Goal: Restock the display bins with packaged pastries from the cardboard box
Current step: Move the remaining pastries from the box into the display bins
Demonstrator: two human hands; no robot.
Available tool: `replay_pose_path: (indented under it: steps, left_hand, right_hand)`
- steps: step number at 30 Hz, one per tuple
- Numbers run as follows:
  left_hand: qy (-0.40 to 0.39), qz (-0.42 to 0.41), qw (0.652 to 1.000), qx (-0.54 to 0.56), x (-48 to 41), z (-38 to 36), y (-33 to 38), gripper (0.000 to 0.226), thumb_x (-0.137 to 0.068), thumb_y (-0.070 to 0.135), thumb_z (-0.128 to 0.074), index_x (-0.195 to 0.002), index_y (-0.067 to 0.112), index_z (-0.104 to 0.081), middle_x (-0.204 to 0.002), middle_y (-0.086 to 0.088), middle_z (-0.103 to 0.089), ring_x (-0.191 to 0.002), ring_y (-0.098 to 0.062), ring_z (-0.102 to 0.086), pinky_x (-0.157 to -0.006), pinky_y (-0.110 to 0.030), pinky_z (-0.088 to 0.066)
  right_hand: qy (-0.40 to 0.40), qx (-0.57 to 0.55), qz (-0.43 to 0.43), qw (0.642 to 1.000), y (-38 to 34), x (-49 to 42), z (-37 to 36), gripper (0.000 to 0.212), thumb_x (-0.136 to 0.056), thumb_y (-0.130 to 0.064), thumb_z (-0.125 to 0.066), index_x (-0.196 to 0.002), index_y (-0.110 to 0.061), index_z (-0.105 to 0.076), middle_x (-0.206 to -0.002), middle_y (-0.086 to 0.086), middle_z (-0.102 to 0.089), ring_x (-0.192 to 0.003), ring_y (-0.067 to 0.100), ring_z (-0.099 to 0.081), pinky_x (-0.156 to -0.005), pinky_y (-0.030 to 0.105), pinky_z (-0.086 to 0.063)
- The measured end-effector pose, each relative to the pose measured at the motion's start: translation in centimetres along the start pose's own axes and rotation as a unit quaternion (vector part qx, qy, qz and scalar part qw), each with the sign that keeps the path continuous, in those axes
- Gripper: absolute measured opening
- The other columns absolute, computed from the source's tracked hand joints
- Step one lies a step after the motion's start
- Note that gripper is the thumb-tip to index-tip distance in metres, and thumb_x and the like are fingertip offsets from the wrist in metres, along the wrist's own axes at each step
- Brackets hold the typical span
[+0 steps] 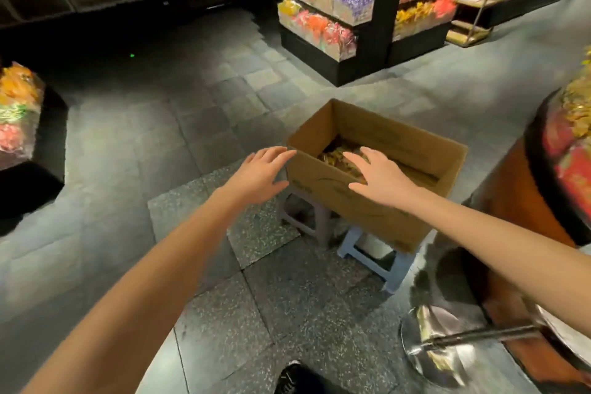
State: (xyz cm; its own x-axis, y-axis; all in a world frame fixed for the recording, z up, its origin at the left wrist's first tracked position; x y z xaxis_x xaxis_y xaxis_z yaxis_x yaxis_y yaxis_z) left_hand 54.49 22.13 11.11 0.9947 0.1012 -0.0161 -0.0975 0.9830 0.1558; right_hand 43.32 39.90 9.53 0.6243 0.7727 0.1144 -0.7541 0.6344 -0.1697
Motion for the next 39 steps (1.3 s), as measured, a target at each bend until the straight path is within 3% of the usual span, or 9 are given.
replay_pose_path:
  steps: [9, 15, 27, 39]
  left_hand:
    - [-0.059, -0.097, 0.993, 0.018, -17.7, -3.3, -0.4, 0.067, -0.098, 0.035, -0.055, -0.155, 0.029, -0.019, -0.158, -0.001, -0.025, -0.145, -0.025, -0.022, -0.117, -0.048, -0.024]
    - [-0.104, -0.101, 0.989, 0.039, -28.6, -8.9, -0.3, 0.067, -0.097, 0.038, -0.054, -0.154, 0.030, -0.019, -0.158, -0.001, -0.025, -0.144, -0.026, -0.022, -0.117, -0.047, -0.026]
    - [-0.206, -0.095, 0.972, 0.066, -45.4, -18.0, 0.9, 0.063, -0.099, 0.035, -0.053, -0.154, 0.026, -0.023, -0.156, -0.002, -0.029, -0.142, -0.025, -0.027, -0.115, -0.043, -0.029]
    - [-0.286, -0.033, 0.951, 0.114, -51.0, -28.7, -6.0, 0.059, -0.098, 0.033, -0.055, -0.151, 0.028, -0.029, -0.152, -0.003, -0.036, -0.137, -0.024, -0.036, -0.109, -0.040, -0.037]
  right_hand:
    - [0.008, -0.074, -0.130, 0.989, 11.5, -8.6, 0.8, 0.068, -0.099, -0.038, -0.052, -0.156, -0.030, -0.015, -0.162, 0.014, -0.012, -0.147, 0.036, -0.014, -0.115, 0.053, -0.024]
    - [-0.026, -0.088, -0.178, 0.980, 20.7, -14.2, -2.3, 0.067, -0.100, -0.037, -0.050, -0.156, -0.030, -0.014, -0.162, 0.013, -0.010, -0.148, 0.035, -0.012, -0.117, 0.053, -0.022]
    - [-0.117, -0.081, -0.167, 0.976, 34.4, -26.5, -6.4, 0.071, -0.098, -0.043, -0.051, -0.156, -0.031, -0.012, -0.162, 0.013, -0.010, -0.148, 0.034, -0.012, -0.116, 0.052, -0.020]
    - [-0.156, -0.116, -0.145, 0.970, 37.8, -34.1, -17.2, 0.077, -0.094, -0.042, -0.058, -0.155, -0.034, -0.012, -0.161, 0.013, -0.013, -0.146, 0.035, -0.019, -0.115, 0.050, -0.026]
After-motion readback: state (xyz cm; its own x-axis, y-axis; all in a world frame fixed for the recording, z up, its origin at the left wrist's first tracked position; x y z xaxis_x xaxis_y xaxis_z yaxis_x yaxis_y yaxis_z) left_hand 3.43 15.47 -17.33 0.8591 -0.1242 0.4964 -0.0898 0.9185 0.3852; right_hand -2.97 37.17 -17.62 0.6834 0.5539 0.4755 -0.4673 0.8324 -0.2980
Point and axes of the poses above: each hand's wrist, its own x-axis away from the middle knuckle, its own z-axis out of the back of the hand, y = z × x, the point moved 10 cm from there along -x, towards the middle knuckle
